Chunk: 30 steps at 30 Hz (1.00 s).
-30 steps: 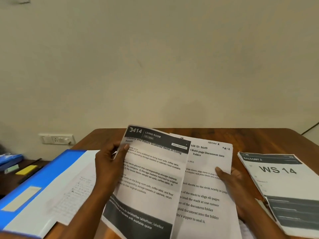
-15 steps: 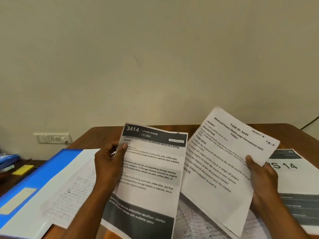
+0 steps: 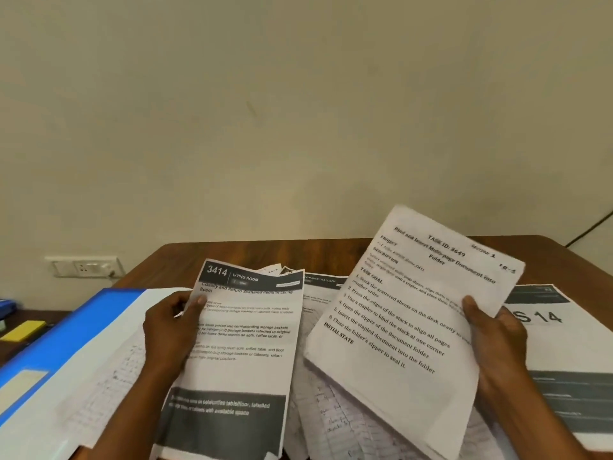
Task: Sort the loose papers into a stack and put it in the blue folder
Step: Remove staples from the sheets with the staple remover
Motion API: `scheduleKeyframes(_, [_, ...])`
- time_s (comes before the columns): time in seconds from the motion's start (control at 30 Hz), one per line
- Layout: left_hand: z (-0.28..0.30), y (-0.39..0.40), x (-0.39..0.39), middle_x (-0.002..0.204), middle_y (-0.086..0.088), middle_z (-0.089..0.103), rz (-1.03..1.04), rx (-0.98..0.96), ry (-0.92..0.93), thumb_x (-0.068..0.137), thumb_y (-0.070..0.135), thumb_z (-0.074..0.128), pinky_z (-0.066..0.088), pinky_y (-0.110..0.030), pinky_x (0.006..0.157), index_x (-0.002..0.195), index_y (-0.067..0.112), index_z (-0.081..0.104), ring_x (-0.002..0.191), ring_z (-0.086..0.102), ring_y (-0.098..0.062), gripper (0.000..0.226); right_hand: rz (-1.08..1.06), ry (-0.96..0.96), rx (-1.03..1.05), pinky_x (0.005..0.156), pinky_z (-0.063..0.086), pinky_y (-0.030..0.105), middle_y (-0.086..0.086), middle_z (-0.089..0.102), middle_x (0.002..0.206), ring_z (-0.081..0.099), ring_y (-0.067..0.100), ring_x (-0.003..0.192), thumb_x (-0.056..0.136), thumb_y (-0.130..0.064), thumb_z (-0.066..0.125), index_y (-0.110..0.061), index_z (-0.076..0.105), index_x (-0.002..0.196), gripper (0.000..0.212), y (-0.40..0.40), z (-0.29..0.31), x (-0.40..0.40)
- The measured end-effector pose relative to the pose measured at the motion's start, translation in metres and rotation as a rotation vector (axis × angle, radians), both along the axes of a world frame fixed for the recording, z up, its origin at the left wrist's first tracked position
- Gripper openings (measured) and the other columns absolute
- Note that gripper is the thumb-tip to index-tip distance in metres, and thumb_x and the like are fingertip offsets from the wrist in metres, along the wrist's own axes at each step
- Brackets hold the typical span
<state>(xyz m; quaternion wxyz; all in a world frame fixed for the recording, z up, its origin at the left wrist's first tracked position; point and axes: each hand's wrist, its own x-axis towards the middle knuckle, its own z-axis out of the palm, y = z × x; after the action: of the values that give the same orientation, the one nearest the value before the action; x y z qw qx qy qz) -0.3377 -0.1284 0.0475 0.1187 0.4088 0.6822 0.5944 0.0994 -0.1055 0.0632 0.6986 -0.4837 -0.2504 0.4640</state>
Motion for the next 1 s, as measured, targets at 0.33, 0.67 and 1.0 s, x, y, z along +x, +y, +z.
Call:
scheduleKeyframes(0.33, [0.004,0.01,0.031,0.099,0.004,0.077,-0.063,-0.005,-0.063,0.1,0.033,0.07,0.054,-0.024,0.066,0.107,0.019,0.074,0.084,0.074,-0.015,0.016,0.279,-0.092,-0.013,0.066,0.065,0.044,0.011,0.081,0.101,0.078,0.036,0.082,0.102,-0.015,0.065,-0.018,0.072,0.116,0.016,-0.008,-0.007,-0.016])
scheduleKeyframes(0.67, [-0.001,0.023,0.106,0.097,-0.008,0.082,-0.327,-0.014,-0.518,0.099,0.022,0.07,0.064,-0.054,0.084,0.112,0.014,0.07,0.088,0.08,-0.03,0.015,0.429,-0.151,0.019,0.061,0.066,0.042,0.019,0.079,0.106,0.077,0.038,0.087,0.101,-0.009,0.063,-0.008,0.069,0.119,0.02,0.009,-0.034,-0.027])
scheduleKeyframes(1.0, [-0.013,0.014,0.123,0.1,-0.008,0.082,-0.396,-0.03,-0.512,0.101,0.019,0.067,0.064,-0.052,0.085,0.118,0.012,0.068,0.091,0.08,-0.03,0.019,0.399,-0.167,0.1,0.078,0.064,0.051,0.022,0.078,0.104,0.077,0.04,0.089,0.093,-0.011,0.071,-0.004,0.072,0.109,0.018,0.018,-0.052,-0.033])
